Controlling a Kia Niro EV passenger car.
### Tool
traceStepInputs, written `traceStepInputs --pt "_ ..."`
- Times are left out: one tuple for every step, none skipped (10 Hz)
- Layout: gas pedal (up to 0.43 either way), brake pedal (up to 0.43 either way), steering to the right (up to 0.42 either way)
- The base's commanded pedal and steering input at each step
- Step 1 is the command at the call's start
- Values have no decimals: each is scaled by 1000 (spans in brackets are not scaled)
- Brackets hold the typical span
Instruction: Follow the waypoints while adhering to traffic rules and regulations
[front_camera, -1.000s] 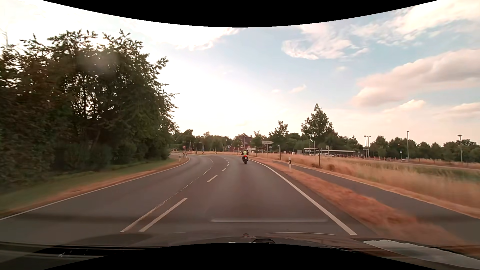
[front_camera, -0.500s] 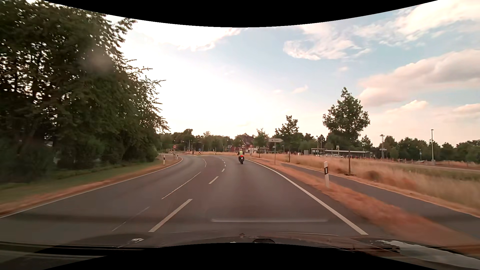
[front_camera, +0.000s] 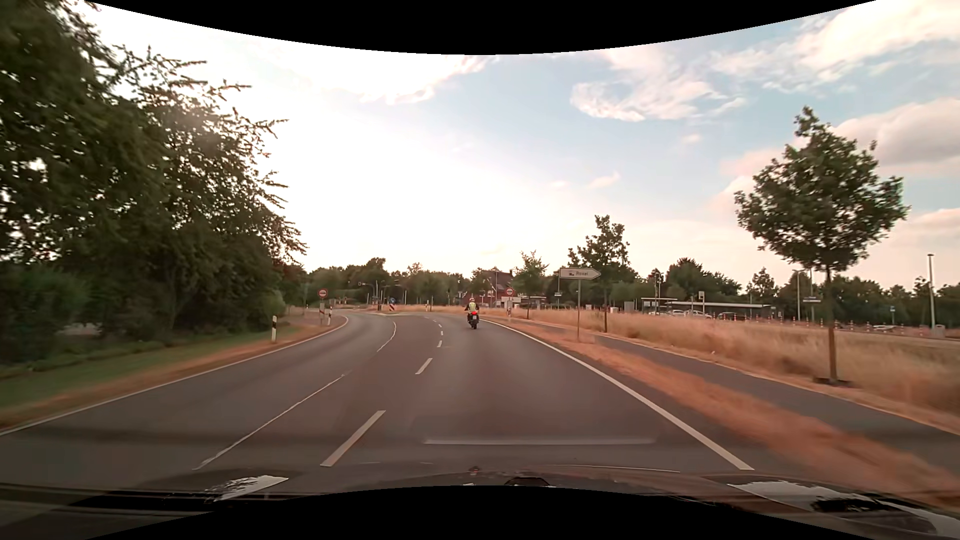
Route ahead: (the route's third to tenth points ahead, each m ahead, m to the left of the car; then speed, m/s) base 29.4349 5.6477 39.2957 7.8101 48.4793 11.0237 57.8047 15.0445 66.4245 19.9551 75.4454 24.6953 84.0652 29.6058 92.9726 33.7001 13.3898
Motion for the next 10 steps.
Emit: traceStepInputs --pt "157 0 -8" --pt "157 0 -11" --pt "157 0 -17" --pt "157 0 -20" --pt "157 0 -20" --pt "157 0 -20" --pt "157 0 -20" --pt "157 0 -20" --pt "157 0 -23" --pt "157 0 -27"
